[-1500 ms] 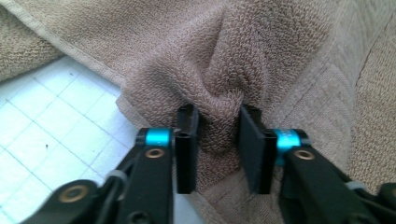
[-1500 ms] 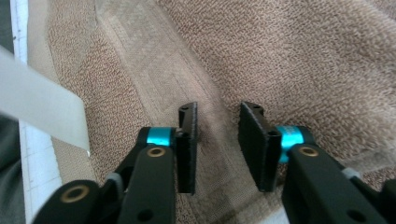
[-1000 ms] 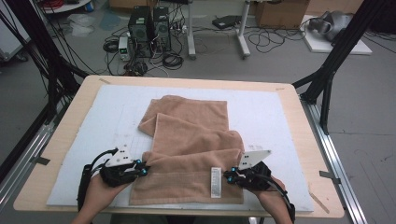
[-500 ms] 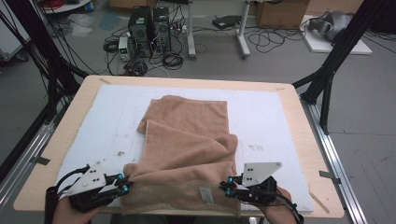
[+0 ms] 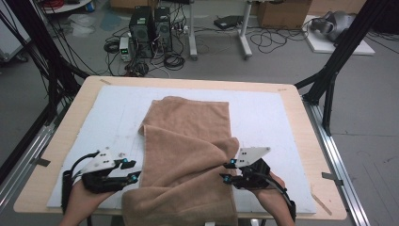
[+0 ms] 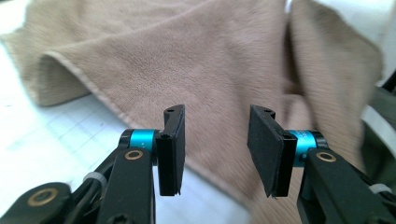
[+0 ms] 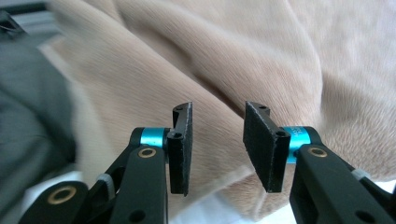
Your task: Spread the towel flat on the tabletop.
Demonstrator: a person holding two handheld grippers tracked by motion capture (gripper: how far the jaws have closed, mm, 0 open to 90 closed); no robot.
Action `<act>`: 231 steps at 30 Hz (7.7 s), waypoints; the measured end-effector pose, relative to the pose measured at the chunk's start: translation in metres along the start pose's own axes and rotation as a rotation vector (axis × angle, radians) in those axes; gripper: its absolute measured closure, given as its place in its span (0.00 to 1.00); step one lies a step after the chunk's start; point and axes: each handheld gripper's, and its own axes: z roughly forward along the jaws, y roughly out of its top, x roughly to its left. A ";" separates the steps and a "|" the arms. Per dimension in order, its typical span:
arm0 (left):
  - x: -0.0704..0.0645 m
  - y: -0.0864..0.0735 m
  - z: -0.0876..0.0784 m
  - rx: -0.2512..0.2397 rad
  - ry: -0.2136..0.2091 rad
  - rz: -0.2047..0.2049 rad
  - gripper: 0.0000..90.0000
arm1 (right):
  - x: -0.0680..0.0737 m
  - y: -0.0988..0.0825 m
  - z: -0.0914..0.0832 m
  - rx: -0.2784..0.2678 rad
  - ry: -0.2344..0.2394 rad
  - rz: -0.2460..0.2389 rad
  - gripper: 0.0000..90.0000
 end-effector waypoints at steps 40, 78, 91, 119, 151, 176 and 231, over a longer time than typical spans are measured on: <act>0.004 0.004 -0.026 0.027 0.036 0.008 0.73 | 0.024 0.015 -0.028 -0.090 0.182 -0.066 0.74; 0.003 -0.020 0.004 0.056 -0.050 -0.005 0.83 | 0.030 -0.006 -0.018 -0.039 0.179 -0.059 0.82; 0.002 -0.023 0.033 0.139 -0.113 0.001 0.84 | 0.001 -0.026 0.040 0.107 0.081 0.021 0.77; 0.003 -0.028 -0.009 0.054 -0.046 -0.042 0.74 | 0.030 -0.007 0.002 0.007 0.110 -0.046 0.79; 0.028 -0.025 0.032 0.143 0.096 -0.112 0.75 | -0.033 -0.021 0.041 0.089 -0.025 0.108 0.68; 0.050 0.009 0.027 0.009 0.198 -0.078 0.72 | -0.053 0.002 0.028 0.019 -0.121 0.119 0.70; -0.029 -0.056 -0.012 0.079 -0.011 0.022 0.73 | 0.022 -0.034 0.020 0.060 0.069 0.032 0.69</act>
